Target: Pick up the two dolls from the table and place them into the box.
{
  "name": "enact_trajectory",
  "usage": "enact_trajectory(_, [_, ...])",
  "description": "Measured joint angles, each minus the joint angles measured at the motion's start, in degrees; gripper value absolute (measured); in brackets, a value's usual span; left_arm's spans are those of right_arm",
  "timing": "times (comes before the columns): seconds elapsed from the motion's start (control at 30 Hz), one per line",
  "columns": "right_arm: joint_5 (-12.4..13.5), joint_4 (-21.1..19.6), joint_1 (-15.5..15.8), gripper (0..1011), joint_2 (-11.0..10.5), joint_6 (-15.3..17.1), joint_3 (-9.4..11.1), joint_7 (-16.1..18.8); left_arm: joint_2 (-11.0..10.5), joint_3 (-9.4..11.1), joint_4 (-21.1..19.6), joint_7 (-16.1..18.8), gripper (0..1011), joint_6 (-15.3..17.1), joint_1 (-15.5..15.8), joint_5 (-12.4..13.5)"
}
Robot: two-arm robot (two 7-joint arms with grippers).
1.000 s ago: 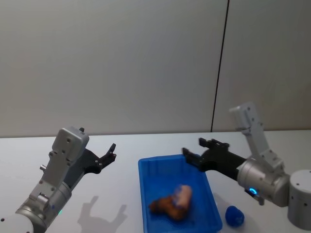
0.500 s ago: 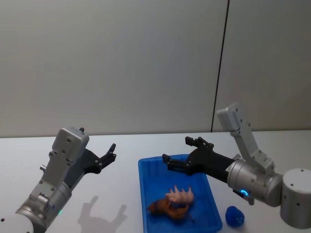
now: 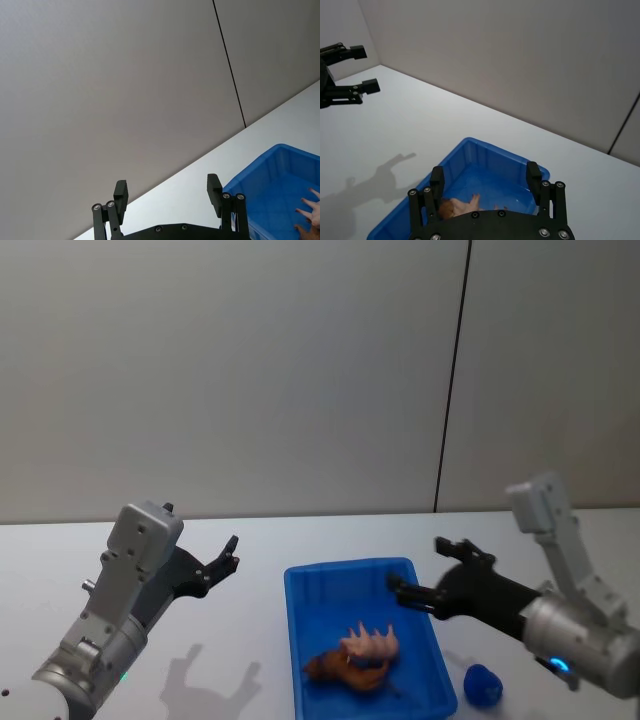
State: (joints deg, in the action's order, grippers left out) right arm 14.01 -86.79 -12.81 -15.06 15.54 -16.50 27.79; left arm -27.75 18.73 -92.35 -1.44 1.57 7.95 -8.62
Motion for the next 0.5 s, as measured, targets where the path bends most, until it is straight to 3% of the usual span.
enact_trajectory(0.5, [2.0, -7.2, 7.7, 1001, -6.8, 2.2, 2.9, -4.5, 0.0, 0.0, 0.0, 0.0, 1001, 0.0, 0.0, 0.0])
